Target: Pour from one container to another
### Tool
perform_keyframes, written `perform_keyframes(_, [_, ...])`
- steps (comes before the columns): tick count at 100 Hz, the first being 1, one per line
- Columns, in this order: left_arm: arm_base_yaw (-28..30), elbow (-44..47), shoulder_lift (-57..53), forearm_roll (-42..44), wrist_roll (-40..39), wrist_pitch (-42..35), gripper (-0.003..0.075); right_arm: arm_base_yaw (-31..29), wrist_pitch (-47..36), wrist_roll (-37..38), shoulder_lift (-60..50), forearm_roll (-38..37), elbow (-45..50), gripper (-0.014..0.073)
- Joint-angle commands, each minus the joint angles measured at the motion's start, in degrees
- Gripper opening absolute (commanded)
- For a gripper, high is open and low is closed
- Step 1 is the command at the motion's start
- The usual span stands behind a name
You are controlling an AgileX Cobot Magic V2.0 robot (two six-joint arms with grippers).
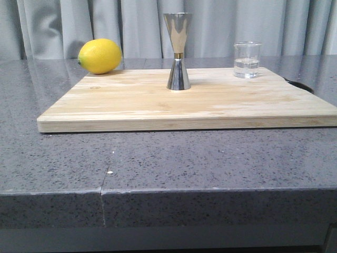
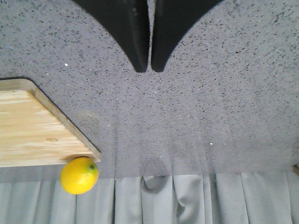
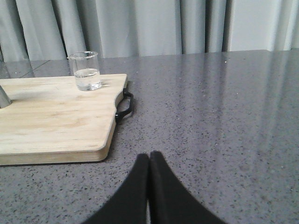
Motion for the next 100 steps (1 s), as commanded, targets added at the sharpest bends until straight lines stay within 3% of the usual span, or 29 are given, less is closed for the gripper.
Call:
perform_keyframes(1, [-0.33,2.08,-1.51,-0.44,-0.21,-4.20,-0.0019,0.16,-4.80,-0.67,-1.03,0.08,1.48,-0.0071])
perform_keyframes(13, [-0.33,2.08,-1.51,-0.44,-0.21,-4.32,-0.0019,0.16,-8.11,-0.67,-1.03,0.22,1.48,-0.0071])
perform_keyframes(32, [-0.33,2.08,-1.51,-3.46,-0.31,-10.75,-0.0019,0.16,-16.03,-0.58,-1.03,4.45,1.48,-0.0071])
perform_keyframes(50, [-0.33,1.94,-1.51,-22.05,-0.55,-20.04,-0.0020,0.16,-19.54,11.99,-1.03,10.04,0.21,-0.0071])
perform_keyframes(59, [-0.33,-0.28,-1.51,-29.71,-0.88,-23.31,-0.0020,0.16,-18.32,12.87,-0.91,10.04,-3.34,-0.0071])
perform_keyframes(70, [-0.33,-6.83,0.56,-28.92,-0.77,-16.61,-0.0020,0.16,-12.61,12.76,1.46,8.13,-10.90,-0.0071])
perform_keyframes(81, [-0.33,-14.58,6.98,-27.13,-0.12,-9.44,-0.0020,0.16,-6.44,12.76,9.06,0.16,-20.75,-0.0071])
perform_keyframes(92, [-0.33,-23.38,17.57,-24.61,0.43,-3.52,-0.0020,0.16,-5.09,12.76,19.94,-6.34,-29.39,-0.0071])
perform_keyframes(100, [-0.33,-29.74,26.40,-24.30,5.10,-1.01,-0.0019,0.16,-5.61,12.76,27.85,-8.09,-33.89,-0.0071])
